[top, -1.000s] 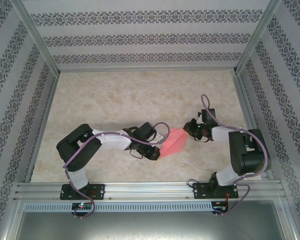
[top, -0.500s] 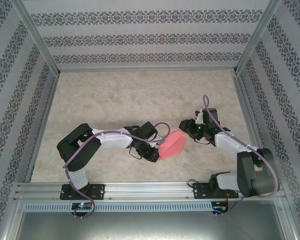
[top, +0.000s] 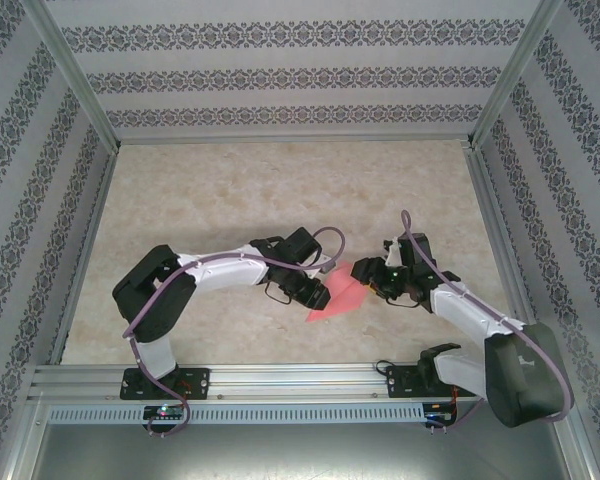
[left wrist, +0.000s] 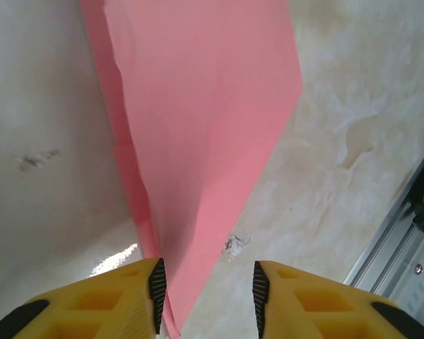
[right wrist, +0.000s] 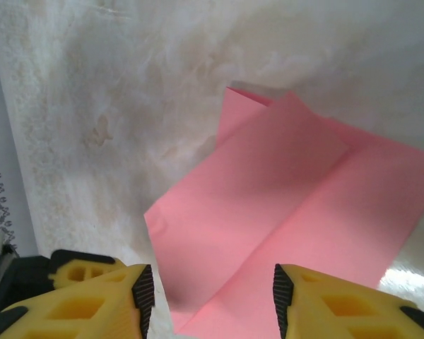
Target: Fold a paper plane with a square sheet of paper (pick it up from the middle)
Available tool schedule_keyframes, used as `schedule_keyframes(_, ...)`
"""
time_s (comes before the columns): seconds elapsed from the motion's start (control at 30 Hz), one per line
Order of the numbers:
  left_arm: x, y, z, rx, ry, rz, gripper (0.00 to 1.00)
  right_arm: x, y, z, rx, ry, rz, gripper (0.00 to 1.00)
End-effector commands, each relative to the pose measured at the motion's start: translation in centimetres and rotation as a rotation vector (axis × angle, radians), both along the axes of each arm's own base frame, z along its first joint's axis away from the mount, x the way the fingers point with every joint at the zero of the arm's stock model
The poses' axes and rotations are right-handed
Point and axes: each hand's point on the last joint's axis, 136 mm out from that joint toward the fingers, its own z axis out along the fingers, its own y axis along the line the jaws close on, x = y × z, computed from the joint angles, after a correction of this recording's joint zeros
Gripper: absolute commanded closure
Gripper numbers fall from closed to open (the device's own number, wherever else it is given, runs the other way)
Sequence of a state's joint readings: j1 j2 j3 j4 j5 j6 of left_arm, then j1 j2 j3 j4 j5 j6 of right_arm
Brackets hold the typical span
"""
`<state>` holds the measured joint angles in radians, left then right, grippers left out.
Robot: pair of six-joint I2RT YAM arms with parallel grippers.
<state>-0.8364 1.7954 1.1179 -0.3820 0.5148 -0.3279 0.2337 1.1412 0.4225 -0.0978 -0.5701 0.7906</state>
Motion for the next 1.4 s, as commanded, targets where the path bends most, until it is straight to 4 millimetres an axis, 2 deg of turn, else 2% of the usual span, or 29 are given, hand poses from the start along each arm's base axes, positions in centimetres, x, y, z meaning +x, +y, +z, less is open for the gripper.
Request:
schedule_keyframes(0.0,1.8,0.2,0.5,0.005,-0.028,0.016,0.57,-0.7,-0.3,-0.5,-0.017,0.021,-0.016,0.49)
schedule_keyframes(0.17,1.9,-1.3,1.0,-0.056,-0.002,-0.016,0.57,-0.6,-0.3,-0.3,-0.005,0.013,-0.015,0.47)
schedule_keyframes(0.43,2.8,-1.1,-1.5,0.007,0.019,-0.013,0.58,-0.6,-0.4,0.1,0.012,0.007,-0.015,0.46)
schedule_keyframes(0.53,2.8,-1.4,-1.3,-0.008,0.022,-0.017,0.60,-0.8,-0.5,0.1,0.013,0.006,-0.017,0.45)
schedule_keyframes(0.77,2.6,-2.3,-0.4,-0.066,0.046,-0.021,0.78,-0.8,-0.4,-0.3,0.018,0.013,-0.014,0.44)
schedule_keyframes(0.9,2.6,-2.4,-0.3,-0.068,0.048,-0.026,0.81,-0.8,-0.4,-0.4,0.019,0.015,-0.016,0.44)
schedule_keyframes(1.07,2.5,-2.7,-0.3,-0.080,0.062,-0.030,0.91,-0.8,-0.2,-0.7,0.030,0.023,-0.010,0.44)
schedule_keyframes(1.2,2.8,-2.8,0.8,-0.104,0.056,-0.020,0.96,-1.1,0.2,-0.7,0.063,0.025,0.000,0.43)
schedule_keyframes(1.27,3.1,-2.7,1.6,-0.123,0.057,-0.011,0.96,-1.1,0.4,-0.2,0.082,0.012,0.007,0.42)
schedule_keyframes(1.37,3.6,-2.7,2.6,-0.165,0.072,0.012,0.96,-0.7,0.5,1.5,0.125,-0.028,-0.005,0.34)
